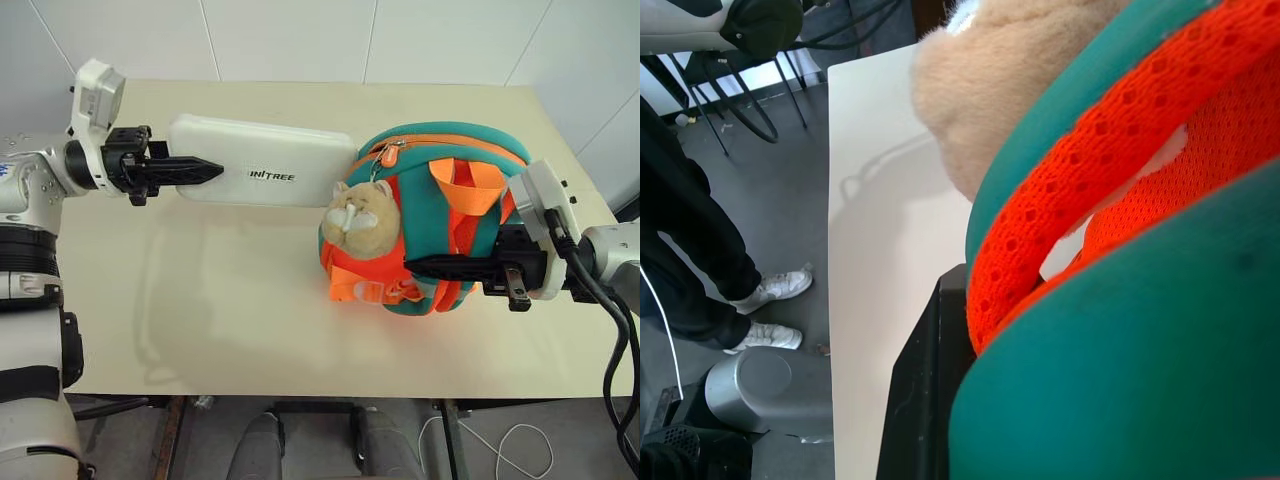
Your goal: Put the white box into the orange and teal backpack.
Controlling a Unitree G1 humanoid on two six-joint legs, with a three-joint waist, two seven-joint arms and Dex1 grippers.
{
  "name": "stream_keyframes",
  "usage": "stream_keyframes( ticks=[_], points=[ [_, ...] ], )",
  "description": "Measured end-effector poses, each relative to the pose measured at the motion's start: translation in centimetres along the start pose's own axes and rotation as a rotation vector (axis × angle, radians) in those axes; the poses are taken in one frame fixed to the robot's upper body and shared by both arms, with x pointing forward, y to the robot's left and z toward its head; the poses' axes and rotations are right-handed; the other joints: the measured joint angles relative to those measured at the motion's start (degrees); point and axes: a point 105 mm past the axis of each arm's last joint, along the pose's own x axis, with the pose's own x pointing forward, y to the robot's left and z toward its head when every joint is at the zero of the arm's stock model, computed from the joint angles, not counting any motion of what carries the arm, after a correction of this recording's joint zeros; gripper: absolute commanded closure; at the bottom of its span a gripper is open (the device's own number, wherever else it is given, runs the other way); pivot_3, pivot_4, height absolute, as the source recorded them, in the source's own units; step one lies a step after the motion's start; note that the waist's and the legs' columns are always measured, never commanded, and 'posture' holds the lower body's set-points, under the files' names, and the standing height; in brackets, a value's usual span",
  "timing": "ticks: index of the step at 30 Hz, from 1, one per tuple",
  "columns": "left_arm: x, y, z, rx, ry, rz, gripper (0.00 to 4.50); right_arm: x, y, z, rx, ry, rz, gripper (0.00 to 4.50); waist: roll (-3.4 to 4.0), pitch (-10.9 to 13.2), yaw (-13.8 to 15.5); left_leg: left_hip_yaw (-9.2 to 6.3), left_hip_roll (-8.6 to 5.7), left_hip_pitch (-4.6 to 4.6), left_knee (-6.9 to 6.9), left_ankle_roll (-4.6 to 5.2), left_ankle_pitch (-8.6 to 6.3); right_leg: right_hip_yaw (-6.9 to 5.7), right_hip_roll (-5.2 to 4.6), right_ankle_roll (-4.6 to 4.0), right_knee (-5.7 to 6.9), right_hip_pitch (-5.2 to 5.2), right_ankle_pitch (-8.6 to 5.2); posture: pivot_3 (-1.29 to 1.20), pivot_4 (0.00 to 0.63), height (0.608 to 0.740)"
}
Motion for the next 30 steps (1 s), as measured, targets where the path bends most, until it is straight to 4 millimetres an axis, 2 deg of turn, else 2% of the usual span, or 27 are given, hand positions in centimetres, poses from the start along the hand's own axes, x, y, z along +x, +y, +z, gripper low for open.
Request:
stream_keyframes(
  ticks=[4,9,20,30],
  points=[
    [0.8,-0.7,1.0,0.054,0.046,-0.048,3.23,-0.1,-0.2,0.0,-0.007,0.005,-0.008,4.50,0.00,0.0,0.0,0.00,0.00,0.00,0.00,0.00,0.00,0.00,0.00,0.00,0.00,0.00,0.00,0.00,0.150,0.740],
    [1.0,-1.4,1.2,0.090,0.088,-0.079,3.23,-0.1,-0.3,0.0,-0.009,0.009,-0.009,4.50,0.00,0.0,0.0,0.00,0.00,-0.01,0.00,0.00,0.00,0.00,0.00,0.00,0.00,0.00,0.00,0.00,0.150,0.740],
    [0.4,-1.9,3.7,0.189,0.115,-0.066,3.23,0.2,-0.5,-0.5,-0.010,0.024,-0.008,4.50,0.00,0.0,-0.1,0.01,0.02,0.00,0.01,0.01,0.00,0.00,0.03,-0.01,0.01,-0.02,-0.01,0.00,0.150,0.740],
    [0.6,-3.1,4.6,0.195,0.106,-0.112,3.23,0.2,-0.7,-0.5,-0.003,0.024,0.001,4.50,0.00,0.0,-0.1,0.01,0.03,-0.01,0.02,0.01,0.00,0.01,0.03,-0.01,0.03,-0.02,-0.01,0.00,0.150,0.740]
  ],
)
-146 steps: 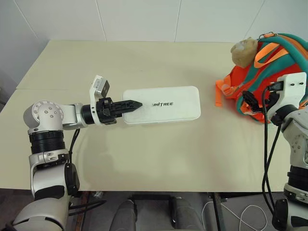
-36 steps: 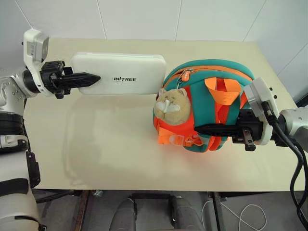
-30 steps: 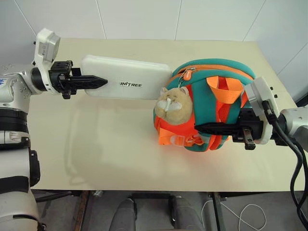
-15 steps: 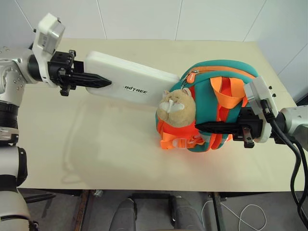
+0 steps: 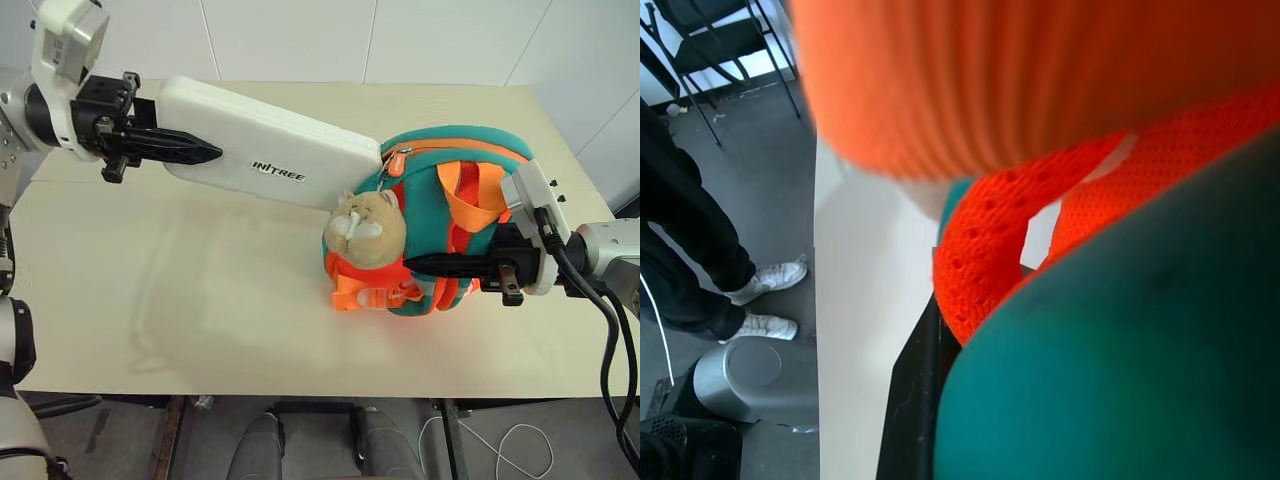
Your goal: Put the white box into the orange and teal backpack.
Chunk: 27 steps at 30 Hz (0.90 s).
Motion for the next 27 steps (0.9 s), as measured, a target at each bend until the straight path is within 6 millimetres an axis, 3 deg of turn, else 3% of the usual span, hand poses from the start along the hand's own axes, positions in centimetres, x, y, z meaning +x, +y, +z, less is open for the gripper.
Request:
stream_keyframes(
  ticks=[8,18,27],
  points=[
    [1.2,-0.5,-0.4,-0.001,0.025,-0.046,3.23,0.1,0.2,0.0,0.000,-0.004,0.020,4.50,0.00,0.0,0.1,0.00,0.00,0.01,0.10,0.00,0.00,0.00,0.02,0.01,0.08,0.02,0.00,0.00,0.150,0.740],
    [4.7,0.4,-2.4,-0.014,0.080,-0.095,3.23,0.8,1.3,1.2,-0.043,-0.038,0.067,4.50,0.00,0.0,0.0,0.00,0.00,0.00,0.09,0.01,-0.01,0.02,0.03,0.01,0.09,0.01,0.00,0.00,0.150,0.740],
    [10.9,1.5,-4.4,-0.088,0.071,-0.103,3.23,1.2,1.7,1.6,-0.055,-0.059,0.076,4.50,0.00,0.0,0.2,-0.02,-0.01,-0.01,0.20,0.01,-0.01,0.03,0.04,0.06,0.16,0.04,0.02,0.00,0.150,0.740]
  ],
)
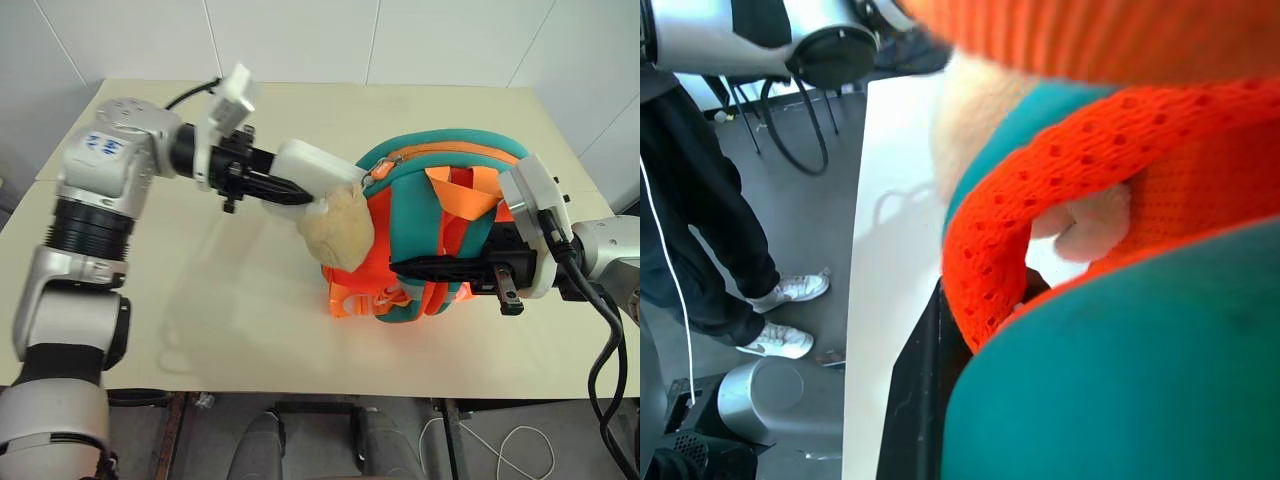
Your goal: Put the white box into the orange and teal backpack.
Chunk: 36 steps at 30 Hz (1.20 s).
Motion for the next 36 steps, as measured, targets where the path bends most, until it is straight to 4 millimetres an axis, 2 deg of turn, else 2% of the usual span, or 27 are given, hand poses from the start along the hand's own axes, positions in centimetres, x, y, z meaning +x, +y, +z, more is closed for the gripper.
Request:
stream_keyframes(
  ticks=[2,6,15,17,20,23,26,30,33,36],
  points=[
    [1.2,0.4,-0.3,-0.022,-0.008,0.015,3.23,0.0,0.0,0.0,0.000,0.000,-0.003,4.50,0.00,0.0,-0.1,0.00,0.00,0.00,0.00,0.00,0.00,0.01,0.00,0.00,0.02,-0.01,0.00,0.00,0.150,0.740],
    [4.8,1.4,-0.7,-0.052,-0.032,0.060,3.24,0.0,-0.1,0.0,-0.004,-0.002,-0.010,4.50,0.00,0.0,0.1,-0.01,-0.02,0.01,0.04,0.00,0.00,0.02,0.00,0.01,0.06,0.00,0.01,0.00,0.150,0.740],
    [9.2,1.4,-2.3,-0.077,-0.039,0.052,3.24,0.3,-0.3,-0.3,-0.002,0.001,-0.012,4.50,0.00,0.0,0.0,-0.01,-0.05,0.05,0.11,-0.01,0.01,0.05,0.00,0.03,0.18,0.01,0.02,0.00,0.150,0.740],
    [9.4,1.3,-2.6,-0.081,-0.034,0.048,2.52,0.4,-0.3,-0.4,-0.001,0.001,-0.010,4.50,0.00,0.0,-0.1,0.00,-0.05,0.06,0.11,-0.02,0.01,0.06,0.00,0.03,0.21,0.00,0.02,0.00,0.150,0.740],
    [8.9,0.9,-2.9,-0.105,-0.014,0.032,1.69,0.4,-0.2,-0.4,-0.002,0.001,-0.009,4.50,0.01,0.0,-0.2,-0.01,-0.04,0.08,0.09,-0.02,0.02,0.06,0.01,0.02,0.24,-0.01,0.02,0.00,0.150,0.740],
    [6.9,0.4,-2.7,-0.108,0.019,0.037,0.77,0.4,-0.2,-0.4,-0.001,0.003,-0.008,4.50,0.01,0.0,-0.4,-0.01,-0.03,0.09,0.05,-0.02,0.02,0.07,0.02,0.01,0.25,-0.04,0.01,0.00,0.150,0.740],
    [4.1,-0.1,-1.7,-0.081,0.032,0.057,0.01,0.4,-0.2,-0.5,-0.001,0.004,-0.009,4.50,0.02,0.0,-0.3,-0.01,-0.02,0.09,0.03,-0.02,0.02,0.07,0.03,-0.01,0.26,-0.05,-0.01,0.00,0.150,0.740],
    [0.4,-0.5,-1.0,-0.048,0.055,0.107,0.01,0.4,-0.4,-0.6,-0.002,0.008,-0.020,4.50,0.02,0.0,-0.1,-0.01,-0.02,0.10,0.04,-0.03,0.02,0.07,0.02,-0.02,0.25,-0.02,-0.01,0.00,0.150,0.740],
    [-0.5,-1.0,-0.9,-0.033,0.058,0.112,0.01,0.5,-0.6,-0.6,-0.011,0.011,-0.018,4.50,0.02,0.0,0.1,-0.02,-0.02,0.10,0.05,-0.03,0.02,0.06,0.02,-0.02,0.24,0.01,-0.01,0.00,0.150,0.740],
    [-2.1,-2.5,-1.4,-0.020,0.075,0.101,0.01,0.4,-0.8,-0.6,-0.012,0.014,-0.014,4.50,0.02,0.0,-0.2,-0.01,0.00,0.09,0.04,-0.03,0.02,0.07,0.01,-0.03,0.22,-0.01,-0.01,0.00,0.150,0.740]
  ],
)
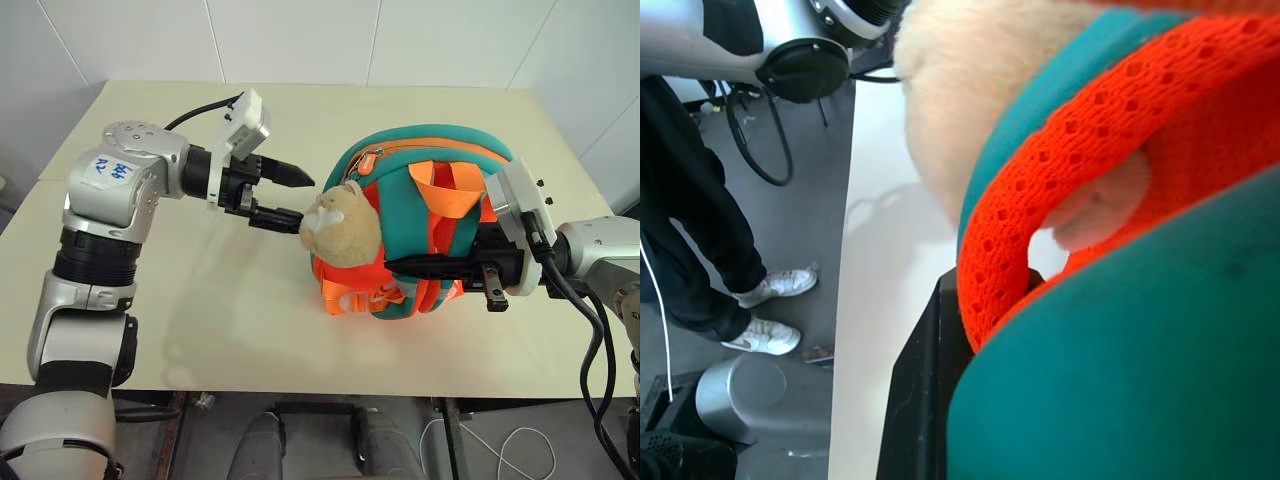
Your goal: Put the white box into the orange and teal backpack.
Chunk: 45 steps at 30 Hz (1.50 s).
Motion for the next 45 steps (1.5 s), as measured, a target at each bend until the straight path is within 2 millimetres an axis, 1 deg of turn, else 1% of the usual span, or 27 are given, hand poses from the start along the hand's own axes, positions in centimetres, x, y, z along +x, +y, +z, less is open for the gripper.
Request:
stream_keyframes(
  ticks=[3,7,9,13,20,23,25,28,31,33,35,37,40,45],
  points=[
    [-1.0,-1.6,1.0,0.046,-0.045,-0.011,0.01,-0.1,-0.2,-0.1,0.000,-0.001,-0.002,4.50,0.00,0.0,0.1,-0.01,0.02,0.01,-0.04,0.00,0.00,-0.03,0.01,-0.05,0.02,-0.01,-0.03,0.00,0.150,0.740],
    [-1.1,-3.8,2.1,0.058,-0.112,-0.033,0.01,-0.2,-0.3,-0.1,-0.005,0.000,-0.005,4.50,0.00,0.0,0.1,-0.01,0.02,0.03,0.01,0.00,0.00,-0.03,0.00,-0.03,0.03,0.03,-0.02,0.00,0.150,0.740],
    [-0.8,-4.2,2.4,0.041,-0.152,-0.012,0.01,-0.2,-0.3,-0.1,-0.004,0.001,-0.006,4.50,0.00,0.0,0.2,-0.03,0.02,0.04,0.05,0.01,0.01,-0.03,0.00,-0.02,0.06,0.05,-0.01,0.00,0.150,0.740],
    [0.5,-4.6,3.1,0.034,-0.208,0.015,0.01,-0.1,-0.3,-0.1,-0.004,-0.002,-0.005,4.50,-0.01,0.0,0.2,-0.03,0.00,0.06,0.12,0.02,0.04,-0.01,0.00,0.01,0.05,0.11,0.02,0.00,0.150,0.740],
    [2.9,-4.5,2.8,0.006,-0.212,0.036,0.01,-0.1,-0.5,-0.2,-0.010,0.005,-0.016,4.50,-0.01,0.0,0.1,-0.03,-0.01,0.07,0.10,0.01,0.05,-0.01,0.01,0.00,0.05,0.10,0.02,0.00,0.150,0.740],
    [3.5,-4.4,2.1,-0.020,-0.161,0.045,0.59,-0.1,-0.4,-0.2,-0.010,0.002,-0.016,4.50,-0.01,0.0,0.1,-0.03,-0.02,0.08,0.10,0.01,0.05,0.00,0.01,0.00,0.05,0.11,0.02,0.00,0.150,0.740],
    [3.6,-4.3,1.8,-0.031,-0.133,0.052,1.16,-0.1,-0.4,-0.3,-0.009,0.000,-0.015,4.50,-0.01,0.0,0.1,-0.03,-0.02,0.08,0.10,0.01,0.05,0.00,0.01,0.00,0.05,0.11,0.02,0.00,0.150,0.740],
    [3.4,-4.2,2.0,-0.036,-0.109,0.058,2.06,-0.1,-0.4,-0.4,-0.003,0.002,-0.016,4.50,-0.01,0.0,0.2,-0.03,-0.02,0.09,0.11,0.01,0.05,0.00,0.01,-0.01,0.03,0.13,0.02,0.00,0.150,0.740],
    [3.3,-4.3,2.1,-0.057,-0.095,0.049,2.84,-0.1,-0.4,-0.6,0.007,-0.006,-0.017,4.50,-0.01,0.0,0.2,-0.04,-0.02,0.08,0.10,0.01,0.05,0.00,0.01,-0.01,0.02,0.12,0.01,0.00,0.150,0.740],
    [3.1,-4.4,2.4,-0.067,-0.091,0.042,3.30,-0.1,-0.3,-0.6,0.003,-0.024,-0.017,4.50,-0.01,0.0,0.1,-0.03,-0.02,0.08,0.08,0.01,0.05,0.00,0.01,-0.01,0.01,0.12,0.01,0.00,0.150,0.740],
    [3.0,-4.4,2.6,-0.080,-0.093,0.040,3.65,-0.1,-0.1,-0.7,0.005,-0.041,-0.013,4.50,-0.01,0.0,0.1,-0.04,-0.02,0.08,0.07,0.01,0.05,-0.01,0.01,-0.01,0.01,0.11,0.01,0.00,0.150,0.740],
    [2.6,-3.9,2.9,-0.104,-0.098,0.045,3.83,-0.2,0.0,-0.7,0.009,-0.072,-0.014,4.50,-0.02,0.0,0.2,-0.05,-0.02,0.08,0.07,0.01,0.05,-0.01,0.02,-0.01,0.01,0.11,0.01,0.00,0.150,0.740],
    [1.2,-2.7,3.5,-0.128,-0.102,0.098,3.85,-0.6,0.3,-1.1,0.027,-0.107,-0.021,4.50,-0.01,0.0,0.1,-0.04,-0.02,0.09,0.06,0.01,0.05,0.00,0.02,-0.01,0.00,0.11,0.01,0.00,0.150,0.740],
    [-0.5,-0.9,2.7,-0.171,-0.083,0.154,3.87,0.0,1.5,-1.3,0.052,-0.165,0.002,4.50,-0.01,0.0,0.1,-0.04,-0.02,0.08,0.02,0.00,0.05,-0.01,0.02,-0.02,0.01,0.09,0.01,0.00,0.150,0.740]
  ],
)
